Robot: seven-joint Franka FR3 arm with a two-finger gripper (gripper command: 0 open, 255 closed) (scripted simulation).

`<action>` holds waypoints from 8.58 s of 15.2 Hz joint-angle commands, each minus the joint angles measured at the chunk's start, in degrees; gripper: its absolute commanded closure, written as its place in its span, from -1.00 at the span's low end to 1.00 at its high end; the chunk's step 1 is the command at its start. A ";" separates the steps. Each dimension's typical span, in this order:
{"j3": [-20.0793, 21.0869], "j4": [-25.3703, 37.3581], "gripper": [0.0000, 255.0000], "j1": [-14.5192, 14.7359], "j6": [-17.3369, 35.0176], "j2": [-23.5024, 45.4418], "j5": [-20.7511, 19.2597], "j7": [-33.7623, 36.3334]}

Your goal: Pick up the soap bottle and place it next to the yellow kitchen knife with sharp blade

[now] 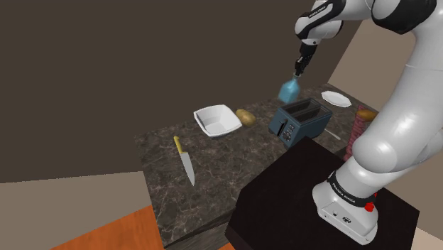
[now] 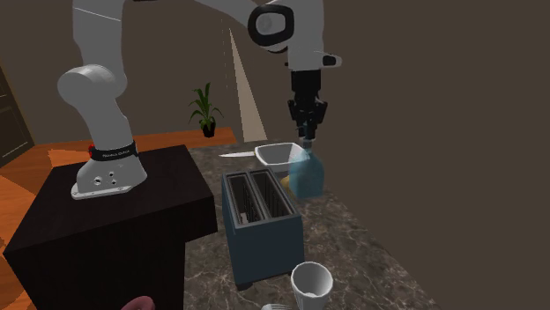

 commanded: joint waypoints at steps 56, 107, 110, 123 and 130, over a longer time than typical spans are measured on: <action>23.03 -12.45 1.00 21.43 -19.86 -27.97 -6.61 45.31; 32.23 -22.74 1.00 28.14 6.84 -9.11 -10.37 66.78; 32.05 -23.23 1.00 28.20 8.95 -7.40 -11.21 67.53; 30.80 -24.00 1.00 28.85 16.67 -0.07 -15.01 70.83; 30.80 -23.99 -1.00 28.86 16.66 -0.07 -15.01 70.83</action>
